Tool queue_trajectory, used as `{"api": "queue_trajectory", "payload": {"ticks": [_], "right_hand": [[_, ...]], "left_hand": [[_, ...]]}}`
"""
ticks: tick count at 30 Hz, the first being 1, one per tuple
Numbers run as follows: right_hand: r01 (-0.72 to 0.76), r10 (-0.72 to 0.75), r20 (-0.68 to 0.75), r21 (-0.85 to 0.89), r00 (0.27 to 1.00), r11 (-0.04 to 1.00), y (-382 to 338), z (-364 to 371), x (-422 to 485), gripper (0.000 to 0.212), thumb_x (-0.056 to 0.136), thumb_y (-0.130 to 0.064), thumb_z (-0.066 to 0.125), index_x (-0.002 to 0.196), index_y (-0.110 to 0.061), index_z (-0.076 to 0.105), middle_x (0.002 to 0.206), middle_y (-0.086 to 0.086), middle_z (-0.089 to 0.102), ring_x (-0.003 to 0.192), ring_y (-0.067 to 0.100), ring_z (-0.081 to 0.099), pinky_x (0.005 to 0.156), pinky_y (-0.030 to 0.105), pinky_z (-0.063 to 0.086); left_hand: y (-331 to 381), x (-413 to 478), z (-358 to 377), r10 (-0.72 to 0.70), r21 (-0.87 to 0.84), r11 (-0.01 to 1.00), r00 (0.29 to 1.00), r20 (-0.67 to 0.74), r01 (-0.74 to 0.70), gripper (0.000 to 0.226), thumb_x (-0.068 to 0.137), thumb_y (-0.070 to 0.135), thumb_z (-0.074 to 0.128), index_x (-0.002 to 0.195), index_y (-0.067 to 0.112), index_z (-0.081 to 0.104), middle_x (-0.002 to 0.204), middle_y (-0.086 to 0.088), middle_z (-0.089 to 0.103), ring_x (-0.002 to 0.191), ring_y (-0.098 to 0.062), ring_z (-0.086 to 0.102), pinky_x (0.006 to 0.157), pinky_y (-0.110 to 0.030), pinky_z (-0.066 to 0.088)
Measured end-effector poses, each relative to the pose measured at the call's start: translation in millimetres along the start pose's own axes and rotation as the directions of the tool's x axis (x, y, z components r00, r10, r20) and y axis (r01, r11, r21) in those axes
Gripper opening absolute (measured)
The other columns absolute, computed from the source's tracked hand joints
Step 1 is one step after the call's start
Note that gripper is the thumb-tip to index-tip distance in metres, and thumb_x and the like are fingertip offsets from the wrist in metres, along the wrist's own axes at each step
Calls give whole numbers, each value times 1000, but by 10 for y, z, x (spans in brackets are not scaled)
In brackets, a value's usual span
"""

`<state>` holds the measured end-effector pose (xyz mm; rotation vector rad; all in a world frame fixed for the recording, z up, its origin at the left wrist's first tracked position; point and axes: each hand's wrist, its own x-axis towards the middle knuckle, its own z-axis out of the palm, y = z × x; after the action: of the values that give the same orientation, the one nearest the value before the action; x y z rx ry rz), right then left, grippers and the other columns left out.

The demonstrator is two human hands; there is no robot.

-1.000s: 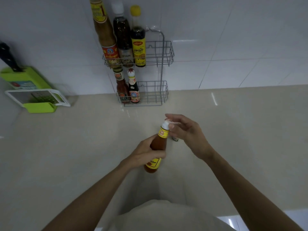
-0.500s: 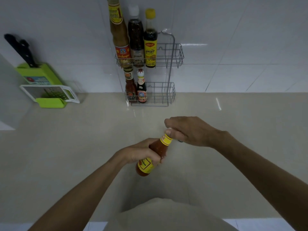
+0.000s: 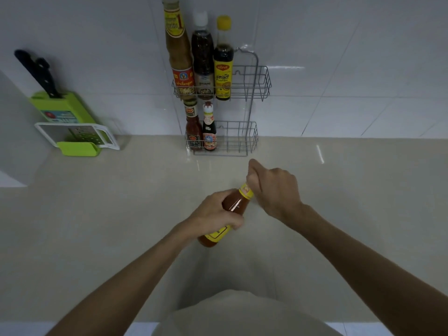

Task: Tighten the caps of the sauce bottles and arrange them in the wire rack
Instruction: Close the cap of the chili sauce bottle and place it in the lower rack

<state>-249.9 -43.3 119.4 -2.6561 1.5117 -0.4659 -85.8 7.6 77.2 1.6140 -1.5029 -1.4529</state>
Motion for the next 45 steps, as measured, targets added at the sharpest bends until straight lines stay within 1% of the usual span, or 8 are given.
{"api": "queue_trajectory", "payload": {"ticks": [4, 12, 21, 26, 30, 35, 39, 45], "right_hand": [[-339, 272, 275, 235, 922, 911, -105, 103, 238, 21, 96, -34, 48, 97, -13, 47, 89, 11, 56, 74, 30, 52, 63, 34, 43], [-120, 104, 59, 442, 993, 889, -159, -255, 874, 33, 89, -37, 60, 75, -10, 48, 59, -3, 45, 54, 11, 41, 48, 26, 32], [-301, 128, 279, 770, 952, 562, 11, 294, 828, 46, 82, -29, 73, 123, -17, 55, 113, -3, 62, 98, 20, 67, 74, 32, 61], [-211, 317, -17, 711, 948, 671, 121, 571, 1207, 40, 81, -26, 76, 115, -15, 57, 103, -6, 64, 86, 5, 61, 68, -1, 43], [-211, 390, -79, 736, 917, 644, 146, 1098, 1732, 29, 81, -21, 74, 98, -27, 51, 97, -3, 62, 89, 12, 57, 70, 6, 42], [-307, 386, 63, 729, 920, 612, 255, 1316, 1895, 33, 85, -15, 69, 113, -9, 54, 99, -3, 60, 95, 15, 58, 72, 4, 42], [-428, 488, 112, 673, 865, 604, 816, 1158, 1439, 34, 85, -16, 67, 115, -10, 53, 109, 6, 69, 101, 23, 63, 84, 37, 55], [-479, 459, 182, 536, 870, 695, 908, 1140, 1566, 33, 89, -26, 63, 114, -8, 51, 114, 10, 67, 106, 30, 62, 85, 42, 52]], "left_hand": [[-47, 62, 124, 39, 189, 981, 926, -376, 35, 34, 56, 29, 72, 80, 26, 49, 66, 6, 57, 62, -21, 56, 57, -33, 47], [-197, 195, -222, 12, -119, 992, 987, -163, -31, 82, 59, 28, 87, 129, 37, 43, 112, 3, 66, 101, -18, 68, 90, -44, 57], [-304, 741, -475, 55, -88, 993, 974, -219, -76, 74, 67, 16, 82, 128, 21, 41, 123, -3, 60, 115, -22, 59, 92, -38, 54], [-357, 1186, -983, 12, 91, 996, 941, -339, 20, 98, 75, 4, 75, 153, 12, 16, 157, -8, 23, 145, -23, 22, 118, -31, 23], [-431, 1577, -1430, -103, -100, 993, 908, -406, 68, 99, 78, -6, 72, 152, 7, 9, 149, -1, 27, 138, -14, 30, 104, -13, 25], [-420, 1788, -1638, -219, -225, 964, 907, -360, 143, 110, 78, -7, 69, 155, 19, -6, 163, -7, 12, 148, -25, 19, 112, -33, 28], [-122, 1810, -1044, -110, -119, 989, 980, -165, 91, 93, 81, -13, 60, 154, 17, 10, 153, -6, 31, 135, -17, 33, 88, -16, 37], [-169, 1915, -1019, -48, -153, 988, 984, -171, 22, 90, 78, -18, 56, 152, 15, 16, 149, -4, 35, 122, -8, 35, 69, -2, 36]]}}
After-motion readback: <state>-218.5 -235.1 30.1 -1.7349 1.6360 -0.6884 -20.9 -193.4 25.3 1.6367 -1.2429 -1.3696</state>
